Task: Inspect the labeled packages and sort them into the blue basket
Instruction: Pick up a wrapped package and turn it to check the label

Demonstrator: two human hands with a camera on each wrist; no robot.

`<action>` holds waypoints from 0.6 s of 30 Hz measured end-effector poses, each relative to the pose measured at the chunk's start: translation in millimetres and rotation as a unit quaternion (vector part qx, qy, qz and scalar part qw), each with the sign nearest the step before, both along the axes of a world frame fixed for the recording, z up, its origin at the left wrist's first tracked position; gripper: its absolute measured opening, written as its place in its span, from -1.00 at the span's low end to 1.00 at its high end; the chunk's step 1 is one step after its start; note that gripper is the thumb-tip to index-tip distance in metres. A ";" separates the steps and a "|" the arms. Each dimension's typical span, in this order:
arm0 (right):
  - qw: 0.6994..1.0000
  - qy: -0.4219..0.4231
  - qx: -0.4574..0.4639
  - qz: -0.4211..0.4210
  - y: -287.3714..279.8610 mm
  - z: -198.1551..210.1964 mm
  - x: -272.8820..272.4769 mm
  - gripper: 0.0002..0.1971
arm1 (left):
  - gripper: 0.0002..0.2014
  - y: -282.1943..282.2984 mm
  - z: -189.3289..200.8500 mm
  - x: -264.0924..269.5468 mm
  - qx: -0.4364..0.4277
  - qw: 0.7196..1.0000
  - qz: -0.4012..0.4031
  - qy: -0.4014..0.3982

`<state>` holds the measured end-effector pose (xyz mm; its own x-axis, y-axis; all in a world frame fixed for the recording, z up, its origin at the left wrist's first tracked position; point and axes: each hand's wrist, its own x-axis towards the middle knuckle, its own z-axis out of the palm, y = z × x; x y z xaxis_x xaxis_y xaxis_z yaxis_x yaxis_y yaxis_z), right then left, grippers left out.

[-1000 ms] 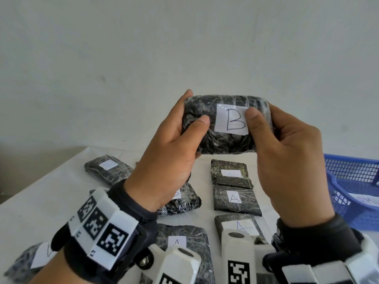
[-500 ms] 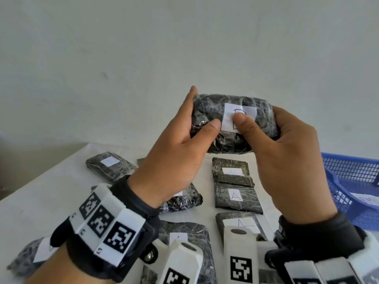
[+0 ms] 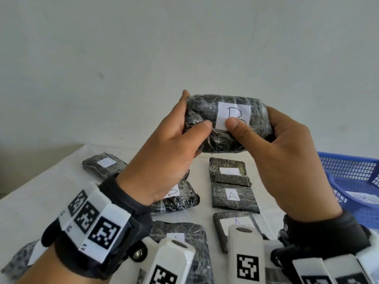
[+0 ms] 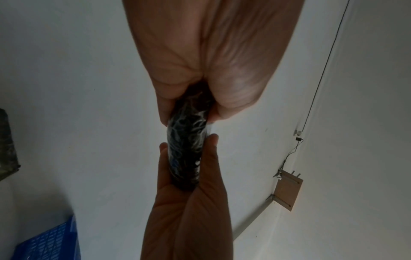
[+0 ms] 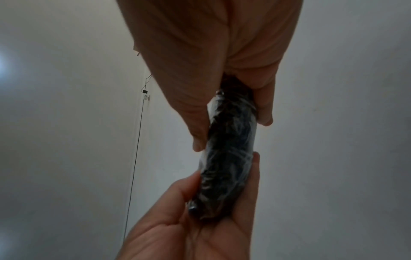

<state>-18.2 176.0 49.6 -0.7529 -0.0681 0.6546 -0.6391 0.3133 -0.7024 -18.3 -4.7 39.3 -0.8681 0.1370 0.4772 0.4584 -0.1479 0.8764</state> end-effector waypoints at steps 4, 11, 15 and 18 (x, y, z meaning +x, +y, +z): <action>0.999 0.000 -0.035 0.025 5.7 -6.7 -8.7 -0.68 | -0.65 -5.3 4.1 1.4 0.025 0.999 -0.020 -0.024; 0.993 -0.044 -0.048 0.097 13.3 -7.5 -13.8 -0.09 | -0.62 -9.2 8.7 1.5 0.081 0.994 -0.042 -0.063; 0.995 -0.012 -0.077 0.067 3.9 -4.7 -8.1 -0.51 | -0.54 -7.0 6.8 1.7 0.046 0.997 -0.051 -0.046; 0.994 -0.016 -0.078 0.079 2.9 -5.9 -7.3 -0.51 | -0.51 -5.4 5.7 1.3 0.056 0.997 -0.040 -0.018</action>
